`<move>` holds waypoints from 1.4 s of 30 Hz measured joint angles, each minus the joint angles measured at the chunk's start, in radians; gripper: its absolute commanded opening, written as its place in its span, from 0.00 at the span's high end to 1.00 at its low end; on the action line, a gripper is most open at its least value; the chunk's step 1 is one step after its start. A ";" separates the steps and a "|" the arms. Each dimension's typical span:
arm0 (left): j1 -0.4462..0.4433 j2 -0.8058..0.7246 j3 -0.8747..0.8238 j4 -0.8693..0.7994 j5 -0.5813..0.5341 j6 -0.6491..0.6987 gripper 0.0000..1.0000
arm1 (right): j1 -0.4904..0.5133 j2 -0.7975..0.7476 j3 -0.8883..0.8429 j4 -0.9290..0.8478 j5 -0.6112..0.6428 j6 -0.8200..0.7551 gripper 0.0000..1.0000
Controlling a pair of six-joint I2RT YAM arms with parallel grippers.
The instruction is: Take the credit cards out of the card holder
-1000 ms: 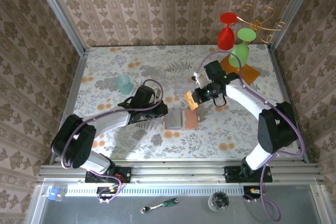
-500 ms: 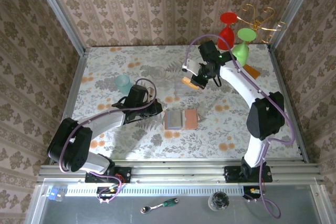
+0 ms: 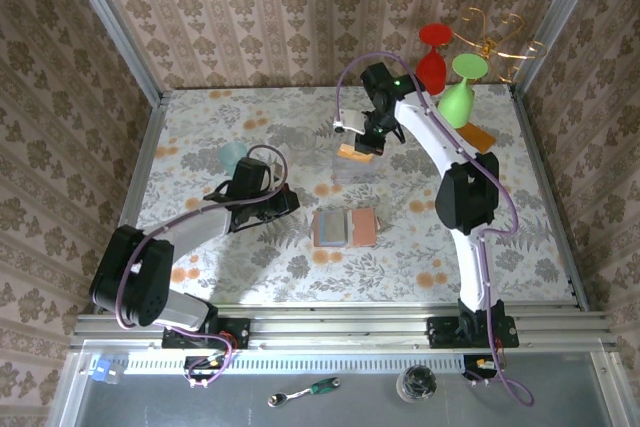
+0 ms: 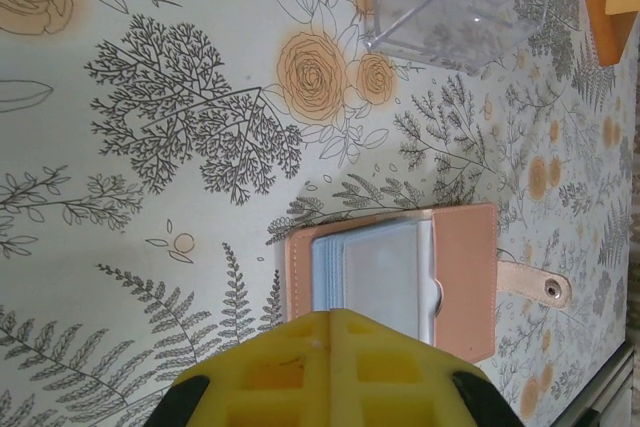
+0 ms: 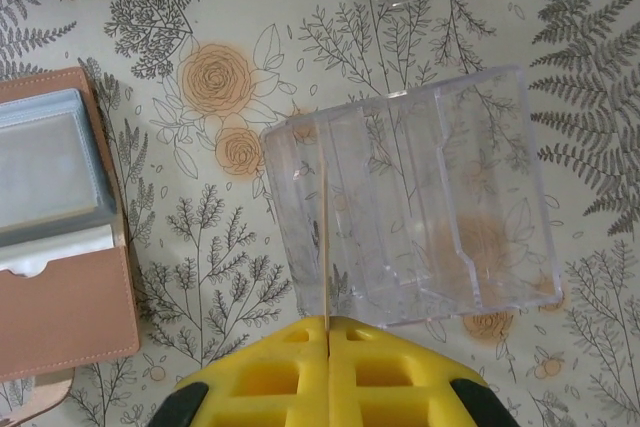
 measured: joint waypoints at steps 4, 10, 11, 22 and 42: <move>0.010 0.014 0.002 -0.001 0.011 0.006 0.99 | 0.000 0.078 0.099 -0.047 -0.002 -0.015 1.00; 0.059 0.027 0.002 -0.003 0.022 0.017 0.99 | -0.001 0.182 0.214 -0.099 -0.001 -0.024 1.00; 0.062 0.031 0.002 -0.005 0.022 0.018 0.99 | -0.002 0.192 0.224 -0.103 -0.001 -0.026 1.00; 0.073 0.042 0.002 -0.012 0.035 0.022 0.99 | -0.004 0.261 0.278 -0.173 -0.002 -0.071 1.00; 0.080 0.042 0.002 -0.016 0.041 0.025 0.99 | 0.003 0.292 0.283 -0.258 -0.031 -0.127 1.00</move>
